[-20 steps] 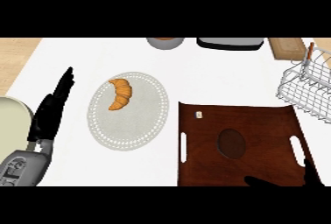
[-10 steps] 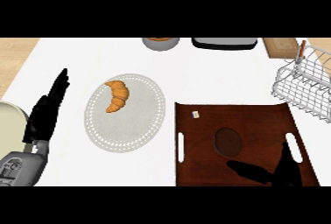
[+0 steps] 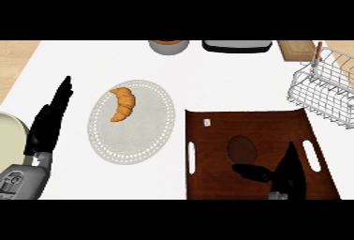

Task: Pick the cupcake from the tray and place it in the tiered basket

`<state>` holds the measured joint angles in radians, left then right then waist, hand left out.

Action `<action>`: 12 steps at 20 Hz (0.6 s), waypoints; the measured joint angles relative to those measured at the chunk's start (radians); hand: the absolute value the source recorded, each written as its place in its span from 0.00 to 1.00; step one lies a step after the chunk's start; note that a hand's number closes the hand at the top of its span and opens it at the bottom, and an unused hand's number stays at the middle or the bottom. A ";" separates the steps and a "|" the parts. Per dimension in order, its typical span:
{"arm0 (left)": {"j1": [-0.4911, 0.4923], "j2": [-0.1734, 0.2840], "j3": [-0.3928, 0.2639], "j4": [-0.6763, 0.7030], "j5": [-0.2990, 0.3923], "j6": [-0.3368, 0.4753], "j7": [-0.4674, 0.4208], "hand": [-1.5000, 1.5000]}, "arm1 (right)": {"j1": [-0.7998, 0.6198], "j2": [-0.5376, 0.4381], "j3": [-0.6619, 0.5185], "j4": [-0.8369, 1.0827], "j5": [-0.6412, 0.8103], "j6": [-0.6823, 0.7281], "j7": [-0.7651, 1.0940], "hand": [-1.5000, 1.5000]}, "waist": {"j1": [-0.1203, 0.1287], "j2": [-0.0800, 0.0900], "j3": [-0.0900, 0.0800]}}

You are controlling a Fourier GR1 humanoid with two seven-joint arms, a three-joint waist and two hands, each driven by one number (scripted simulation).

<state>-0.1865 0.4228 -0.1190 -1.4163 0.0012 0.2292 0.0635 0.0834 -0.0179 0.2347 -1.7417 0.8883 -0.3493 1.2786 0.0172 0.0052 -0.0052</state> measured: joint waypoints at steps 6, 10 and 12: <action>-0.009 0.001 0.013 -0.002 0.000 -0.004 0.007 0.50 | -0.047 0.015 -0.031 0.058 -0.008 0.049 -0.010 0.00 | -0.005 -0.002 0.001; 0.018 -0.006 0.013 -0.013 -0.001 -0.006 -0.006 0.50 | -0.067 0.018 -0.049 0.093 -0.030 0.065 -0.022 0.00 | -0.004 -0.003 0.002; 0.017 -0.010 0.014 -0.010 -0.007 0.000 -0.008 0.50 | -0.072 0.018 -0.051 0.110 -0.036 0.068 -0.026 0.00 | -0.007 -0.003 0.002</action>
<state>-0.1696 0.4127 -0.1051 -1.4263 -0.0062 0.2287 0.0551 0.0118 0.0000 0.1837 -1.6315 0.8527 -0.2813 1.2522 0.0102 0.0018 -0.0031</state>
